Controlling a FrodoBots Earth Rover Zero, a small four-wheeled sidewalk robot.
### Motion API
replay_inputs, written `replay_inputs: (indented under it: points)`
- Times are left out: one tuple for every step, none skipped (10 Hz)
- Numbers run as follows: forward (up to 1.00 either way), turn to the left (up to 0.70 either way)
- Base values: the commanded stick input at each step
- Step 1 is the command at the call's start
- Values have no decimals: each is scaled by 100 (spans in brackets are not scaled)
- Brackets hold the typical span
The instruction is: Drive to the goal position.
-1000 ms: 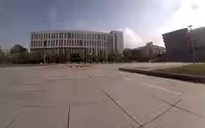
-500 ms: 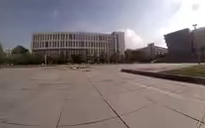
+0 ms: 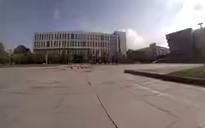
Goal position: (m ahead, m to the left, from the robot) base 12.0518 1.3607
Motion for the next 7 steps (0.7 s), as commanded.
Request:
replay_inputs:
  points:
    - [100, 1]
    - [100, -32]
    - [100, -36]
    - [100, -36]
    - [100, -36]
    - [100, -36]
    - [100, -35]
